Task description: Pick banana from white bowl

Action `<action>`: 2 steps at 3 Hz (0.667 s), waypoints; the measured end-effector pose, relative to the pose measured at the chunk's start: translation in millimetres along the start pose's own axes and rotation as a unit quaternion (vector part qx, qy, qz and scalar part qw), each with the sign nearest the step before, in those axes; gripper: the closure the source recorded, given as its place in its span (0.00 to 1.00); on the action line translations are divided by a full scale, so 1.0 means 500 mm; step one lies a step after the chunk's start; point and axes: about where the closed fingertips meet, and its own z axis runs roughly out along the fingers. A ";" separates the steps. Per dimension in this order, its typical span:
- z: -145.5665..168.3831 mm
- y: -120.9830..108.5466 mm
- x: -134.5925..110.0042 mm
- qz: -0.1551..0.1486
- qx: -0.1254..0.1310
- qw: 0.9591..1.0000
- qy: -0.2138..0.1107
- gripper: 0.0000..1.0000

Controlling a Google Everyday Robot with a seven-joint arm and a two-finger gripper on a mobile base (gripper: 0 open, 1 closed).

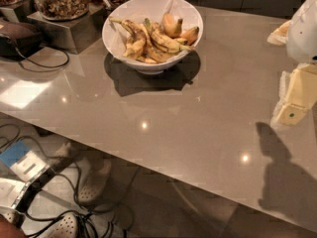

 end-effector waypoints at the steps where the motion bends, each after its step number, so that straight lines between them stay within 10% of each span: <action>1: 0.000 0.000 0.000 0.000 0.000 1.000 0.000 0.00; 2: -0.004 -0.013 -0.042 -0.009 -0.005 1.000 0.003 0.00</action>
Offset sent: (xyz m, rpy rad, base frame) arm 0.0228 0.0419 0.0144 -0.0275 0.0489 0.0422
